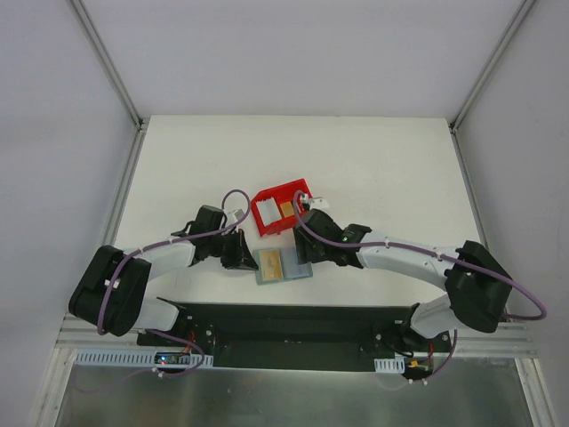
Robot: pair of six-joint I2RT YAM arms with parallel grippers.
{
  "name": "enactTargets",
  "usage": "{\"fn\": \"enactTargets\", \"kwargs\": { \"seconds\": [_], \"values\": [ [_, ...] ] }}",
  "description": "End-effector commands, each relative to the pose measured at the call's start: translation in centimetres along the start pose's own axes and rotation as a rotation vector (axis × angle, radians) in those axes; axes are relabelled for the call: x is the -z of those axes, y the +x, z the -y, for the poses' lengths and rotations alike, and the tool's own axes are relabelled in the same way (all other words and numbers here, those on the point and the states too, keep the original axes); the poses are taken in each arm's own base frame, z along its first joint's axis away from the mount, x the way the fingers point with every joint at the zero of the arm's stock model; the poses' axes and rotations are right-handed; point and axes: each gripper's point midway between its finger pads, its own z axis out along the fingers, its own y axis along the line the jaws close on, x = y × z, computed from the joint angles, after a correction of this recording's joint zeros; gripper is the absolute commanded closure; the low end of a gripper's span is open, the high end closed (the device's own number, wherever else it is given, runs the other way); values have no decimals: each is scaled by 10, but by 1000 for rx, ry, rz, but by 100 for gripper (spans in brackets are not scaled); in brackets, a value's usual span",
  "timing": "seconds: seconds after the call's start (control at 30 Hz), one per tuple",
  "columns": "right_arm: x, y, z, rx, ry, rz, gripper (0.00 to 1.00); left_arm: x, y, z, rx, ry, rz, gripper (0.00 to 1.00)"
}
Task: Put the credit cards into the card holder
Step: Insert the credit card into the card holder, then close the card holder at the center of the board.
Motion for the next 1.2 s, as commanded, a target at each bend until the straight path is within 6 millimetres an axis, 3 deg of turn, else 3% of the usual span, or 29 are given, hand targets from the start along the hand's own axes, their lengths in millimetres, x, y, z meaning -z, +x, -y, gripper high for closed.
{"fn": "enactTargets", "kwargs": {
  "seconds": [0.0, 0.17, 0.47, 0.6, 0.77, 0.83, 0.87, 0.93, 1.17],
  "values": [
    [-12, 11, 0, 4, 26, -58, 38, 7, -9, 12, -53, 11, 15, 100],
    [-22, 14, 0, 14, 50, -77, 40, 9, -6, 13, -52, 6, 2, 100],
    [-25, 19, 10, 18, 86, -68, 73, 15, -7, 18, -56, 0, -2, 100],
    [-27, 21, 16, 22, 103, -61, 83, 17, -7, 19, -58, -6, -5, 100],
    [-27, 19, 23, 13, 120, -37, 85, 19, -6, 18, -54, -26, -19, 100],
    [-28, 19, 28, 5, 125, -33, 90, 21, -6, 18, -54, -32, -17, 100],
    [-29, 19, 26, 4, 109, -37, 96, 21, -6, 20, -54, -30, -19, 100],
    [-32, 17, 21, -6, 71, -34, 100, 24, -7, 25, -55, -22, -21, 100],
    [-36, 25, -4, -29, -86, -43, 100, 33, -15, 39, -101, -51, -41, 100]
  ]
}}
